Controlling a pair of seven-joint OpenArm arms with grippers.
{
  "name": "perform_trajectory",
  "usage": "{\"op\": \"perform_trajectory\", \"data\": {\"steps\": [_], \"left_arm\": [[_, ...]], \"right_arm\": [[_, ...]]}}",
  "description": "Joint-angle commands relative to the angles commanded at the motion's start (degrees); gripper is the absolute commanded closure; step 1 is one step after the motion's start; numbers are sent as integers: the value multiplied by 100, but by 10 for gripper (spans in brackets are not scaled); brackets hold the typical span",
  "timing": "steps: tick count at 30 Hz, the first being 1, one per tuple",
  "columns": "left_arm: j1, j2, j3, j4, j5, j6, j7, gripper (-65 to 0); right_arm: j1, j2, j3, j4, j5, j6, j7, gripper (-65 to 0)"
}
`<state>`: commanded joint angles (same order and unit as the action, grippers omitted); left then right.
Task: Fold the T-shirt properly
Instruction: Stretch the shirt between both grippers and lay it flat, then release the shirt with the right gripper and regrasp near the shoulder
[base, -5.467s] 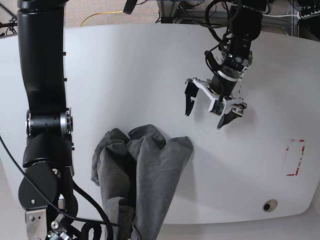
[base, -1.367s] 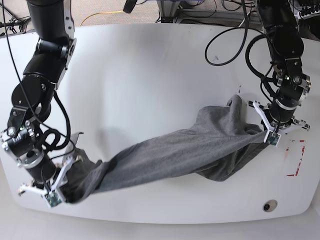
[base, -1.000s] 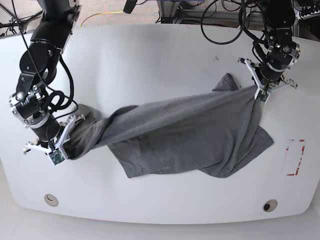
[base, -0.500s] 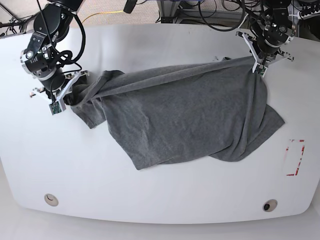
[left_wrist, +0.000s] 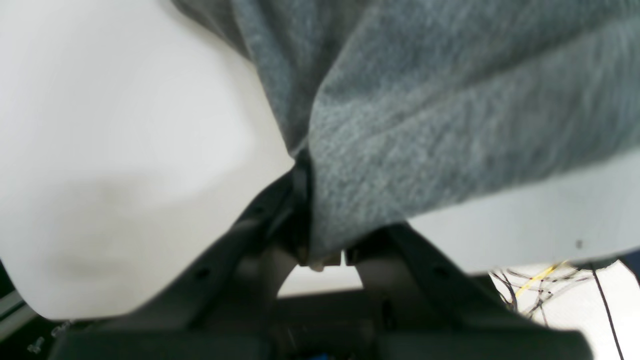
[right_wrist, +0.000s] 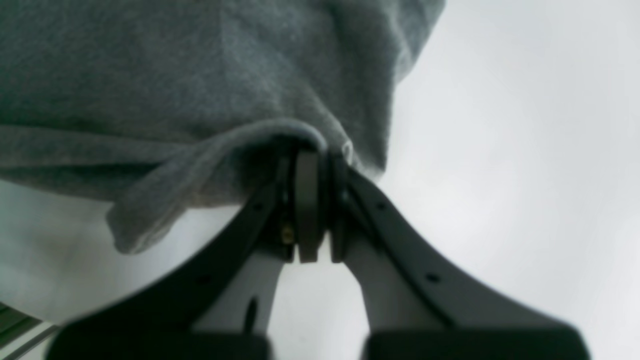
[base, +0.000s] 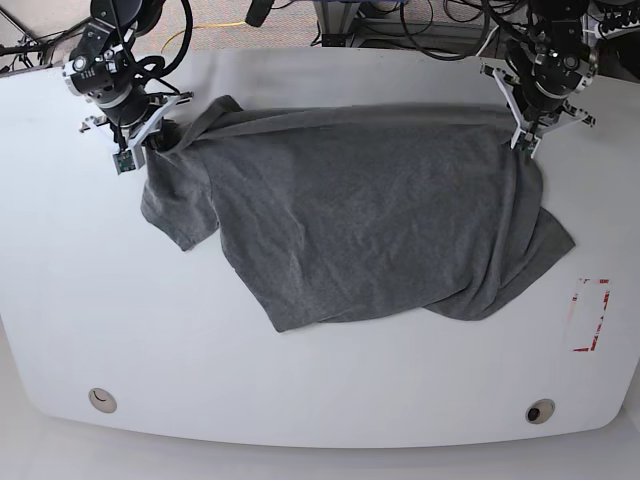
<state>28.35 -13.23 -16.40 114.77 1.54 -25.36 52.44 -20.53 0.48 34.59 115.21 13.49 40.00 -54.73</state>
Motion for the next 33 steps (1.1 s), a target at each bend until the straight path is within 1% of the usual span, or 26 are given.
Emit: {"op": "perform_trajectory", "data": {"steps": [2,5,9,12,13,14,16,17,19,21,22,25,27,29,33], "left_arm": [[0,-18,0,0,0,0,0,-6],[18,-18,0,0,0,0,0,-6],[0,-26,-18,0,0,0,0,-6],[0,-26,-18,0,0,0,0,-8],[0,-26,-18,0,0,0,0,-21],[0,-26,-18,0,0,0,0,-54],[0,-18,-18,0,0,0,0,-126],[-9,-18,-18,0,-9,0,0,-185],[-18,-18,-26,0,-9,0,0,-269],[-18,-18,-26,0,-9,0,0,-308],[-18,-18,-26,0,-9,0,0,-314],[-88,-18,-26,0,-9,0,0,-304],[-123,-18,-35,0,-9,0,0,-304],[-132,-18,-35,0,-9,0,0,-304],[-141,-18,-35,0,-9,0,0,-304]], "right_arm": [[-132,-88,114,0,9,0,0,-160],[-281,-281,607,-26,325,0,0,-279],[-589,-316,791,-18,747,0,-9,-363],[-774,-299,949,-18,1301,0,-53,-409],[-870,-290,1029,-18,1547,0,-88,-420],[-976,-281,1134,-26,1890,0,-193,-428],[-1064,-229,1284,-26,2382,0,-413,-434],[-1081,-132,1389,-35,2734,0,-607,-434],[-1090,-70,1591,-53,3297,0,-1011,-433],[-1090,-62,1846,-105,3736,0,-1319,-433],[-1055,-62,2048,-158,4018,0,-1512,-433],[-765,-53,2268,-281,4273,0,-1873,-431],[-457,18,2374,-290,4264,0,-2145,-431],[-202,44,2391,-387,4264,0,-2286,-431],[246,53,2382,-809,4255,0,-2356,-434]]}}
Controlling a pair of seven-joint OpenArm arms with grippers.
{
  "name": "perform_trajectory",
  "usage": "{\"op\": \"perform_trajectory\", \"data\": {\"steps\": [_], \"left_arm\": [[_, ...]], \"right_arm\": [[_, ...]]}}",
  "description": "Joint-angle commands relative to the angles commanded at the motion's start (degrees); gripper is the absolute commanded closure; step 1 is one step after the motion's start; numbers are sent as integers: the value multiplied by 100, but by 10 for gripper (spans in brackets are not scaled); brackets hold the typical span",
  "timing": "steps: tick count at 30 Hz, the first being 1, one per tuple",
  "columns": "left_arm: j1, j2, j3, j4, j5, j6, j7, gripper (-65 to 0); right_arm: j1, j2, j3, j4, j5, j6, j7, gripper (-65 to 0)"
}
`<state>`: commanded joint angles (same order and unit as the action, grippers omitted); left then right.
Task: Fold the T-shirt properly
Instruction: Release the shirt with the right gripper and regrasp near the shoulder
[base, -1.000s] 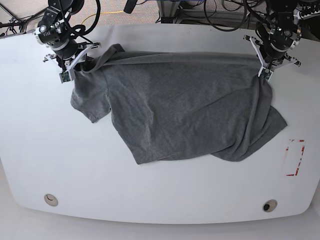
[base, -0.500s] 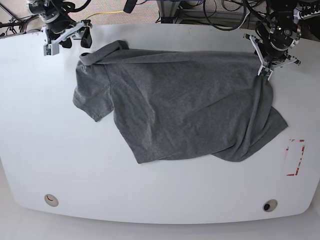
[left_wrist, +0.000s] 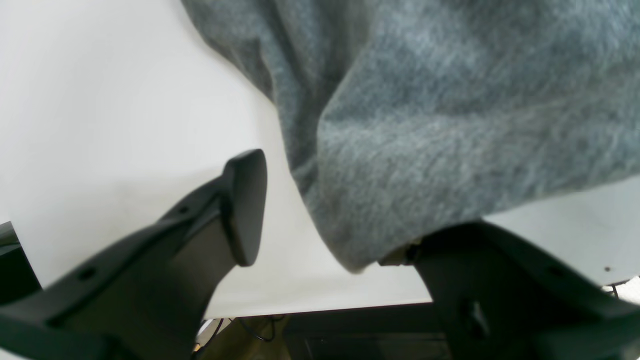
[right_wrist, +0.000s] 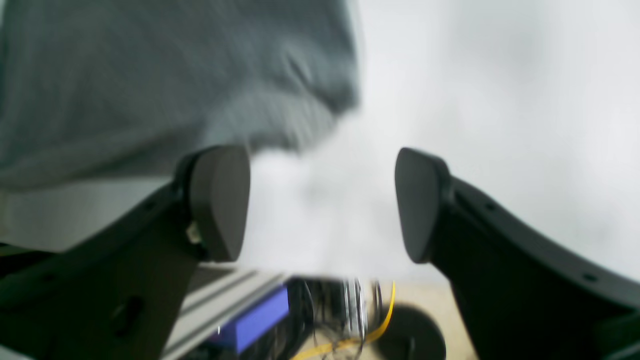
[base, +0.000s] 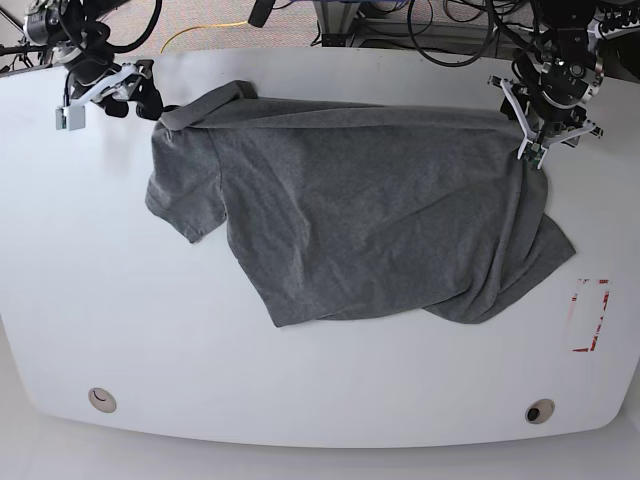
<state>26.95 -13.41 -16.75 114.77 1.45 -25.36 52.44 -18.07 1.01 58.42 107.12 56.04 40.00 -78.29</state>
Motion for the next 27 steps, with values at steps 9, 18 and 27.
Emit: {"op": "perform_trajectory", "data": {"steps": [9,18,27], "left_arm": [[-70,0,0,0,0,0,0,-310],[-79,0,-9,18,-9,0,0,-311],[-88,0,-237,18,-18,0,0,-308]], "right_arm": [[695,334,-9,-1662,-18,0,0,-434],[949,352,-492,-1899,-62,0,158,-431],[1125,422,-237,-1943,-967,0,457,-431]]}}
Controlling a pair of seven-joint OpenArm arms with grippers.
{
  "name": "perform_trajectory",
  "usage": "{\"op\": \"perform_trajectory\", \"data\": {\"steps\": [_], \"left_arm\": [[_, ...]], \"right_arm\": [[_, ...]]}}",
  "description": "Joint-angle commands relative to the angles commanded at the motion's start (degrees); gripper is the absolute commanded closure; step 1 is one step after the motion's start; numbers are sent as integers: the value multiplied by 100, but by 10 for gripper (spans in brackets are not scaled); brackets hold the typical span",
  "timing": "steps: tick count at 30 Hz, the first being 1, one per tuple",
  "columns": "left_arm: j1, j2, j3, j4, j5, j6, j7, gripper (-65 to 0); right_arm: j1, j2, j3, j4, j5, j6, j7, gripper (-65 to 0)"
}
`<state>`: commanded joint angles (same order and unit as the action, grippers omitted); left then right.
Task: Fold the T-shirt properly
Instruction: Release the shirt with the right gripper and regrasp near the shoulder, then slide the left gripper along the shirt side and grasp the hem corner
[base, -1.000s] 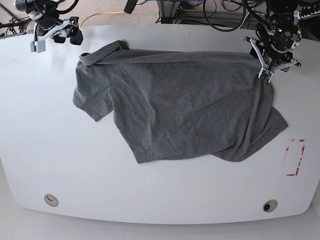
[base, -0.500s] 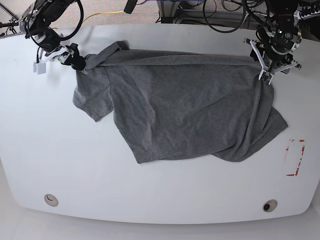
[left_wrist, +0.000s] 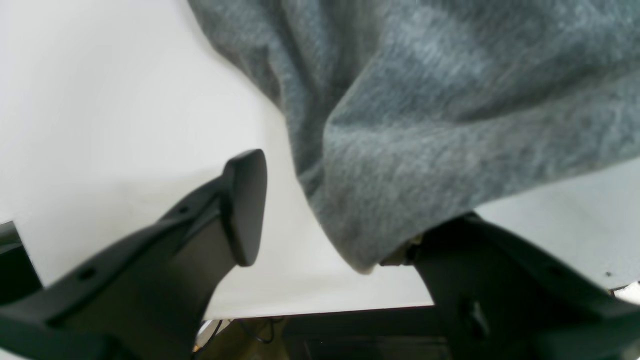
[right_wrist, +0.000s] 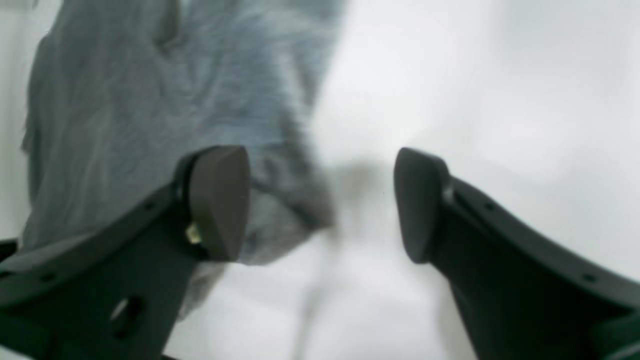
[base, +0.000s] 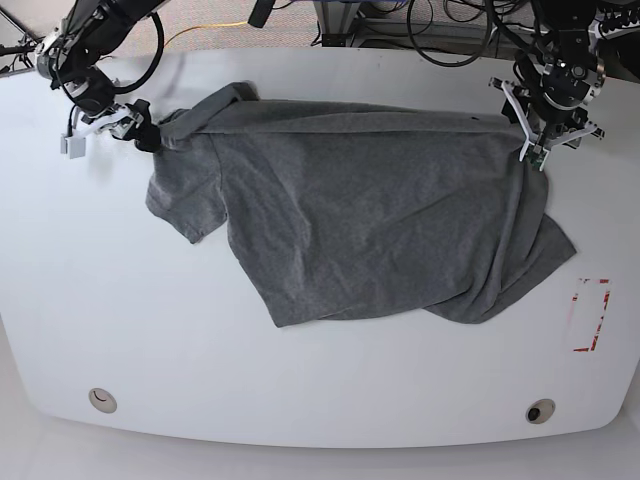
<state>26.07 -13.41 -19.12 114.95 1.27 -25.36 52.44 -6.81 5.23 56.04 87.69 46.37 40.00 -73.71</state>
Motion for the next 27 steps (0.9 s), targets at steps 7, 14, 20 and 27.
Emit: {"op": "perform_trajectory", "data": {"steps": [7,14,20,27], "left_arm": [[-26,0,-70,-9,-9,0,0,-308],[-193,0,-167,9,-18,0,0,-310],[-378,35,-422,9,-26,-422,0,-312],[-721,281,-1222,9,-26,-1464,273,-314]], "right_arm": [[176,-176,-475,0,35,0,62,-430],[281,-369,-492,-105,-35,0,79,-376],[378,-325,-501,-721,-325,0,88,0],[360,-246,-501,-782,-360,0,220,0]]}}
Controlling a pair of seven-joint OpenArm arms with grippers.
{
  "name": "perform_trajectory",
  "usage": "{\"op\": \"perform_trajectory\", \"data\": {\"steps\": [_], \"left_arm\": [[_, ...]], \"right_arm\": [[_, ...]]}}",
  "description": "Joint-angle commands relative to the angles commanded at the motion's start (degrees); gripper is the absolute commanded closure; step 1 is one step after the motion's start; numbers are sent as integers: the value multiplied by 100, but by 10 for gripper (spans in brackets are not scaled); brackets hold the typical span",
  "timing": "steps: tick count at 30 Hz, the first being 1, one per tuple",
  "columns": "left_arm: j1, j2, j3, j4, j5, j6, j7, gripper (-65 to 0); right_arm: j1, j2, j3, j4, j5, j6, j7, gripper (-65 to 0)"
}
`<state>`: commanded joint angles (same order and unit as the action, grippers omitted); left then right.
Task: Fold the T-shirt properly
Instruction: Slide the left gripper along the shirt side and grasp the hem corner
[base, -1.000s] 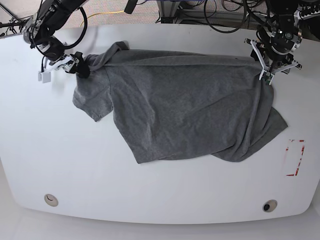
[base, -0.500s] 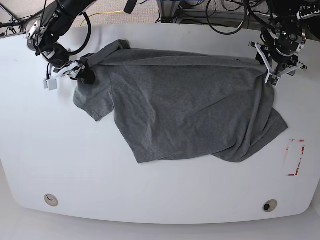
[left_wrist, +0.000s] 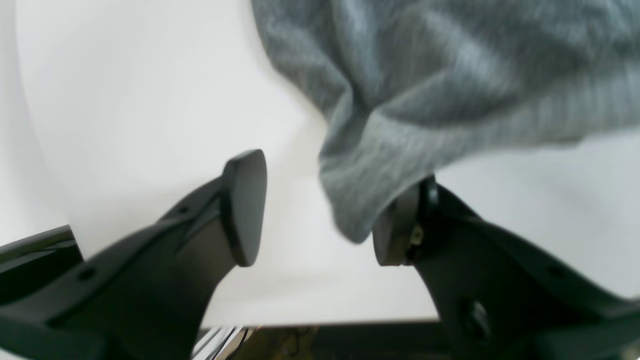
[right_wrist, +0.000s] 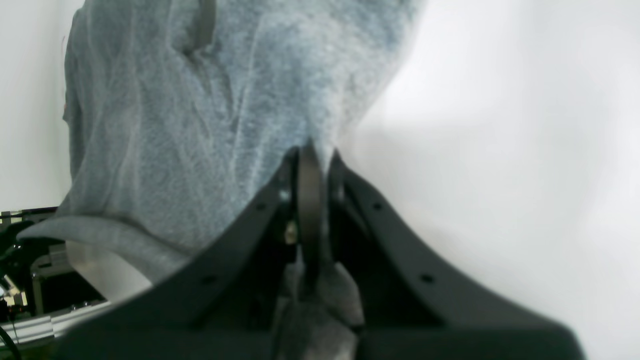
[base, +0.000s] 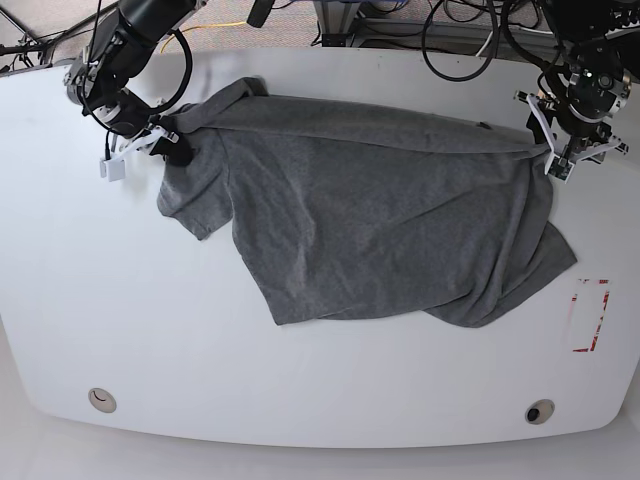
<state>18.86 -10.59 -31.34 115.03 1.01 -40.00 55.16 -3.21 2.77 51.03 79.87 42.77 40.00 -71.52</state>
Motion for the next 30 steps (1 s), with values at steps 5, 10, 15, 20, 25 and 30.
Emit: {"op": "perform_trajectory", "data": {"steps": [5,10,15,20,25,30], "left_arm": [[-431,-9,-677,-26,0,0,571,-314],[-853,-9,-1257,-26,18,0,686,-314],[-1653,-35,-1618,-457,62,0,695,-314],[-2277,-325,-1380,-1319,53,0,686,-315],[-2708,-387,-1345,-2119,53,0,659,-479],[-3138,-378,-1319,-2655,18,0,404,-574]], "right_arm": [[9,9,0,-9,0,0,26,0],[9,9,0,-18,0,0,26,0],[26,0,0,-18,0,0,26,0],[35,0,0,-18,0,0,26,0],[18,9,0,-18,0,0,26,0],[18,0,0,-9,9,0,26,0]]}}
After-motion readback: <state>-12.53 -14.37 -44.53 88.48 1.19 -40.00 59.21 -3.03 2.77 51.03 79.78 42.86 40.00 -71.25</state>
